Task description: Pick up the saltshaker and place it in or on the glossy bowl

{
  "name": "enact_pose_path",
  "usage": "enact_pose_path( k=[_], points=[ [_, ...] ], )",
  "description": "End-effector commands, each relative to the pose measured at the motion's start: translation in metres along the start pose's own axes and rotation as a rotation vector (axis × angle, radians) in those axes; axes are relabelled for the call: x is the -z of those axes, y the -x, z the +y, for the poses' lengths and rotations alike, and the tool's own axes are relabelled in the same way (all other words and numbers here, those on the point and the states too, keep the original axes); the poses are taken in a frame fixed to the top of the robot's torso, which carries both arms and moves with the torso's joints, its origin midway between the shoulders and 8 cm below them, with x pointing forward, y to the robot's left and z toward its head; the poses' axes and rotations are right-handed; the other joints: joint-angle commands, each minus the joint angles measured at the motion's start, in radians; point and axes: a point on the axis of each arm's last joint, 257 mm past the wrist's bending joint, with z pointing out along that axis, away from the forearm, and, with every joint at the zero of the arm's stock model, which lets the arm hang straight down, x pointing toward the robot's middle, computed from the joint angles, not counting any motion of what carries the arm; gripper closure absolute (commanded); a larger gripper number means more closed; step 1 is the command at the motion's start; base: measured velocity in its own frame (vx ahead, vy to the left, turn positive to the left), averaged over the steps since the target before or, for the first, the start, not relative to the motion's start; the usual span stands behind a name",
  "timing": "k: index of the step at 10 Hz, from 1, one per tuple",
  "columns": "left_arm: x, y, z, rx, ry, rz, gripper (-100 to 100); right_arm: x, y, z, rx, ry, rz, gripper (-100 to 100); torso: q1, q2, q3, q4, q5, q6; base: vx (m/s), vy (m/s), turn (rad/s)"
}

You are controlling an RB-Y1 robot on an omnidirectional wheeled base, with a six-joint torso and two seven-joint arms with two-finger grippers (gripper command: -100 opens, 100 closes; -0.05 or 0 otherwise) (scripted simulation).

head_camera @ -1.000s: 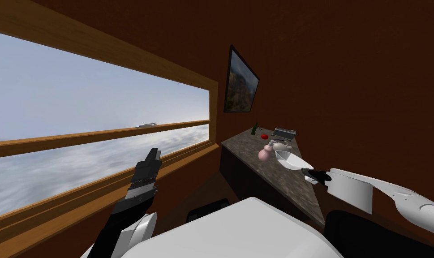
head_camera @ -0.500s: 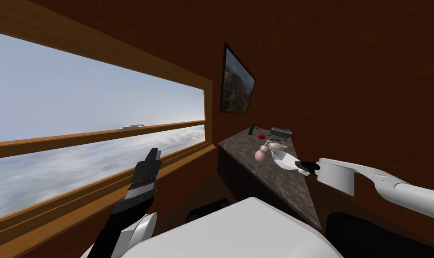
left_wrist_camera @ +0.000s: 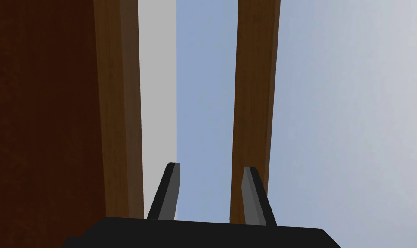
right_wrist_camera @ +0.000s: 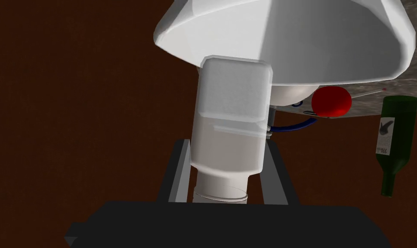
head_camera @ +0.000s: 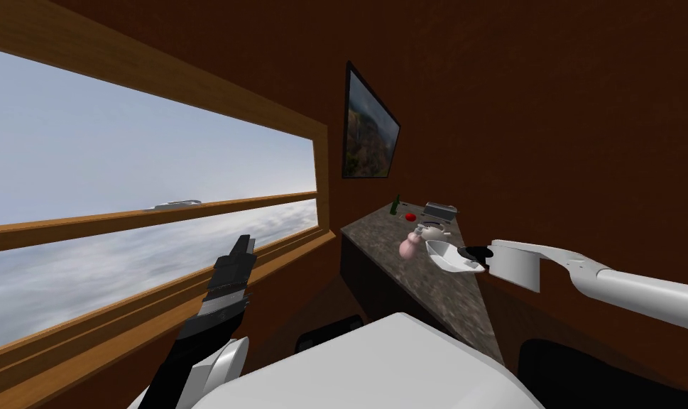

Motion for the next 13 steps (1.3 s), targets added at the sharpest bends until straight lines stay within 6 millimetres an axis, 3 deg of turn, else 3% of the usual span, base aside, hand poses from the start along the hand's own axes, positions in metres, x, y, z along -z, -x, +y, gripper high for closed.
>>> enact_pose_path(
  k=[1,4,5,6,10,11,12,13],
  points=[
    [0.0,0.0,0.0,0.0,0.0,0.0,0,0.004,0.01,0.015,0.011,0.013,-0.003,100,0.0,0.0,0.0,0.0,0.0,0.0,0.036,-0.11,-0.038],
    [0.0,0.0,0.0,0.0,0.0,0.0,0,0.012,0.025,0.047,0.04,0.048,-0.011,100,-0.001,-0.001,-0.001,0.0,0.0,0.0,0.068,-0.124,-0.05],
    [0.0,0.0,0.0,0.0,0.0,0.0,0,0.009,0.025,0.037,0.031,0.038,-0.009,100,-0.002,-0.002,-0.001,0.0,0.0,-0.001,0.034,-0.059,0.016],
    [0.0,0.0,0.0,0.0,0.0,0.0,0,0.009,0.027,0.039,0.033,0.041,-0.012,-100,0.002,0.0,0.0,0.0,-0.001,0.0,0.008,-0.012,0.006],
    [0.0,0.0,0.0,0.0,0.0,0.0,0,0.009,0.027,0.039,0.033,0.041,-0.012,-100,0.007,0.004,0.002,0.001,0.001,0.0,0.0,0.0,0.0],
    [0.0,0.0,0.0,0.0,0.0,0.0,0,0.009,0.027,0.039,0.033,0.041,-0.012,0,0.007,0.004,0.003,0.001,0.001,0.0,0.0,0.0,0.0],
    [0.0,0.0,0.0,0.0,0.0,0.0,0,0.014,0.036,0.052,0.038,0.049,-0.019,-100,0.007,0.005,0.003,0.001,0.001,0.0,-0.009,-0.014,-0.091],
    [0.0,0.0,0.0,0.0,0.0,0.0,0,0.02,0.043,0.064,0.044,0.056,-0.024,-100,0.007,0.005,0.003,0.001,0.001,0.0,-0.02,-0.031,-0.138]
  ],
)
